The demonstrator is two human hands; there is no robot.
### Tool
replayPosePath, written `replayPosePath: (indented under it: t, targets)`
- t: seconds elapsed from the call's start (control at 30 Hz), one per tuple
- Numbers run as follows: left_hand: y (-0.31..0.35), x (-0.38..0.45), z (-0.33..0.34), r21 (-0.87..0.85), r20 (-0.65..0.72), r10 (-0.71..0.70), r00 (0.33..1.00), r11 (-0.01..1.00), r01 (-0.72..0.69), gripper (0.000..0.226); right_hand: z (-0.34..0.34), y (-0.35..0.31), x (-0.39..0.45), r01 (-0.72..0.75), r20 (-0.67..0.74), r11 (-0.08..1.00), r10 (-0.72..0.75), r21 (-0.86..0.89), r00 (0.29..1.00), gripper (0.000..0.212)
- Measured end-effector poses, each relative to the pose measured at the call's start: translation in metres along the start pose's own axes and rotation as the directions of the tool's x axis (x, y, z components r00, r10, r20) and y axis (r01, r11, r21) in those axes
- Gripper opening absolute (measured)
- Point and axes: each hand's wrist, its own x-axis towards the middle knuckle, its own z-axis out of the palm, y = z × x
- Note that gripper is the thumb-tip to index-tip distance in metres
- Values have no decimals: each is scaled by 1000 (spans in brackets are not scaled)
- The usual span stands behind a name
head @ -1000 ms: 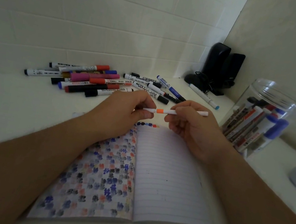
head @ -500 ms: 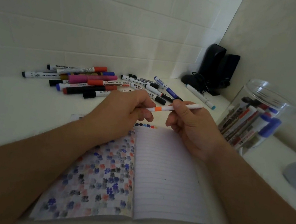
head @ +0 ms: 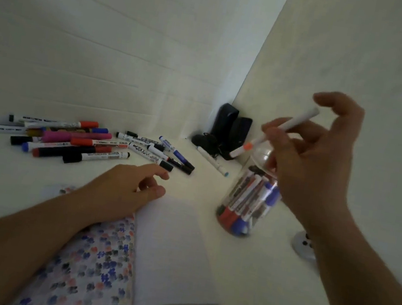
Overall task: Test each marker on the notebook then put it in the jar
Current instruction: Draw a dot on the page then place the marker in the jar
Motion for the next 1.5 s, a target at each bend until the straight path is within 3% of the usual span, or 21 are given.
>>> replayPosePath:
  t: [0.1,0.17,0.33,0.5,0.6,0.67,0.8,0.9,1.03,1.23,1.37,1.5]
  targets:
    - [5,-3,0,-15,15,-15,1000,1000,16,29,-47,4,27,-33,-226,988,-3,-153,974,52]
    - [7,-5,-1,-25,17,-31,999,999,31,28,-65,22,38,-99,-237,960,35,-263,971,48]
    - [8,-9,-3,-57,-2,-56,998,997,56,23,-70,68,34,-60,-6,844,68,-534,998,42]
    - [10,-12,-5,-78,-28,-64,998,995,62,23,-62,92,22,-91,122,758,220,-646,968,12]
    - [11,-13,-5,-88,-39,-65,997,994,62,23,-60,94,13,-88,198,748,285,-657,938,42]
    - [11,-13,-5,-76,-49,-62,997,995,58,22,-56,90,10,-89,298,735,379,-672,876,59]
    - [10,-12,-5,-58,-52,-56,997,997,53,17,-50,90,11,-42,359,692,424,-721,831,34]
    - [7,-11,-5,-36,-49,-55,997,998,53,17,-53,84,18,-82,380,692,487,-718,787,31]
    - [5,-10,-5,-20,-45,-42,998,999,41,19,-56,81,32,-26,439,643,551,-766,709,36]
    - [6,-10,-4,-45,-52,-40,998,998,37,19,-42,80,21,-52,403,683,489,-729,773,39]
    - [4,-11,-5,-62,-59,-47,997,997,43,19,-32,88,18,-75,265,641,417,-764,870,36]
    - [3,-10,-4,-61,-60,-45,997,997,41,19,-26,89,19,2,210,512,350,-859,913,72]
